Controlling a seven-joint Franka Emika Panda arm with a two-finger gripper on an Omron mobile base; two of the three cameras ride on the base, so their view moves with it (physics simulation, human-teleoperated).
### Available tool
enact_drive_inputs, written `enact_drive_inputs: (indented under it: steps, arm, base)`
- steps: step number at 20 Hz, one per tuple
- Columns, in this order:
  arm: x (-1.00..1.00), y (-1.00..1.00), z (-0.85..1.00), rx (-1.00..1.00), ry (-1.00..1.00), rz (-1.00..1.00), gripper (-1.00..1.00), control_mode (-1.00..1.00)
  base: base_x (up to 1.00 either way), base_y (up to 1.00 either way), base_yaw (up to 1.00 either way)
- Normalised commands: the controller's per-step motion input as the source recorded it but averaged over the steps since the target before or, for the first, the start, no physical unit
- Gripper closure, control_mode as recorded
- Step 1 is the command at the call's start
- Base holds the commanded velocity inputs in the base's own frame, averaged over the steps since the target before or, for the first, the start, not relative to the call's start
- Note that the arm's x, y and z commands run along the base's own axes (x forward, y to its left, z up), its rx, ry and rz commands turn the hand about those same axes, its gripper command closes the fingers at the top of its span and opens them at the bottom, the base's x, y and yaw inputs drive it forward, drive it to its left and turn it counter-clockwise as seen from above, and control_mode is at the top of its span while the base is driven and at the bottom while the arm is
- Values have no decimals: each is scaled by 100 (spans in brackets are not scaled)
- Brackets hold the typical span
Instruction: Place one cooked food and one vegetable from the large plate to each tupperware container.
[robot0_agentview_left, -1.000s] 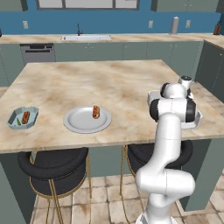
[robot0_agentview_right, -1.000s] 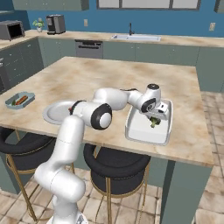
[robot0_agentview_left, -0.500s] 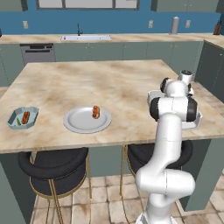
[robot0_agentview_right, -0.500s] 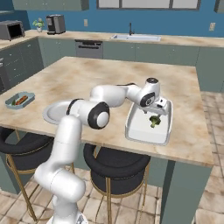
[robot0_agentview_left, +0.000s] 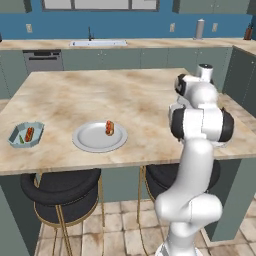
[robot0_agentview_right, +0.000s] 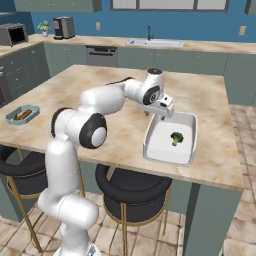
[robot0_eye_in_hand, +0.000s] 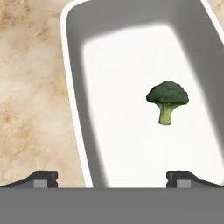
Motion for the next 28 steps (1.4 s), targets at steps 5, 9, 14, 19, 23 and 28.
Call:
enact_drive_inputs:
  steps: [5, 9, 14, 19, 23, 28]
  arm:
    - [-16, 100, 39, 0, -1, 3, -100, -100]
    - [3, 100, 6, -4, 6, 14, -100, -100]
    - [26, 100, 0, -8, 12, 29, -100, -100]
    - [21, 100, -1, 0, 2, 18, -100, -100]
    - [30, 100, -20, 7, -4, 0, -100, -100]
    - [29, 100, -57, 0, -1, 0, -100, -100]
  base:
    - [0, 0, 0]
    - [0, 0, 0]
    - [0, 0, 0]
    - [0, 0, 0]
    - [0, 0, 0]
    - [0, 0, 0]
